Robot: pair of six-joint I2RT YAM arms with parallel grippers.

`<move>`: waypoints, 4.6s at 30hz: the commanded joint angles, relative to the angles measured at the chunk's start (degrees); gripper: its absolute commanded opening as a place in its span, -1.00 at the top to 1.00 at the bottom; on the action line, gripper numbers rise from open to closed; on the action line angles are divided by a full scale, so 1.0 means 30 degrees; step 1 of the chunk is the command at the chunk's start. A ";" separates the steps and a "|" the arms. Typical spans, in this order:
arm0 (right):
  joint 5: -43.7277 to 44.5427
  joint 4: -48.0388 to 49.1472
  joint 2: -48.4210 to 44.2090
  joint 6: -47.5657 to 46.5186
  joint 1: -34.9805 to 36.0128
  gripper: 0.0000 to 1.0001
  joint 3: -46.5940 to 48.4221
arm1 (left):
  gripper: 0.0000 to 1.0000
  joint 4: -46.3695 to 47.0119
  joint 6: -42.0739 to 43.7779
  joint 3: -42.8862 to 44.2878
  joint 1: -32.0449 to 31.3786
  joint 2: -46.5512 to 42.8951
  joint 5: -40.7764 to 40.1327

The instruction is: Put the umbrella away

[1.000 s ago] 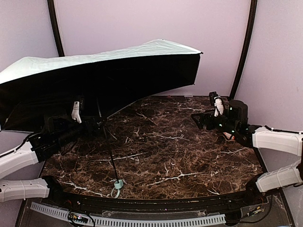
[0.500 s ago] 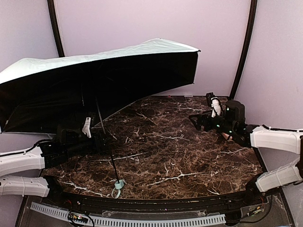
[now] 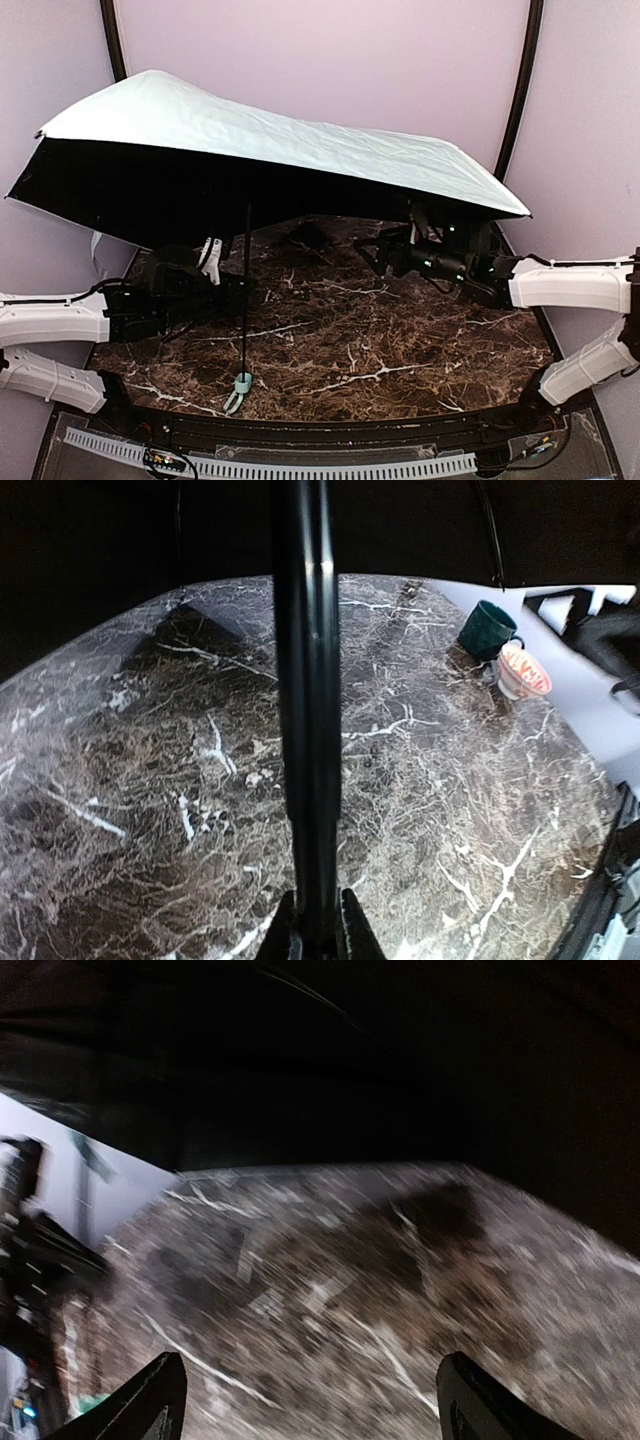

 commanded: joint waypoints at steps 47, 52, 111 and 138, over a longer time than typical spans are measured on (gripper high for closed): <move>-0.4466 0.8910 0.3732 0.6388 0.2400 1.00 0.8507 | -0.46 0.5611 0.5655 0.2478 -0.4680 0.4529 -0.0848; -0.5328 0.9348 0.3306 0.7355 0.2415 1.00 0.8856 | -0.47 0.6212 0.5576 0.2554 -0.4590 0.5126 -0.0110; -0.0105 1.4113 0.5827 0.8162 0.1002 0.65 0.8584 | 1.00 0.8346 0.4239 0.2731 -0.4871 0.6966 0.2706; -0.0858 0.5749 0.5484 0.2072 0.2706 0.66 0.6533 | 1.00 0.9466 0.7422 0.4320 -0.4882 0.5650 0.0882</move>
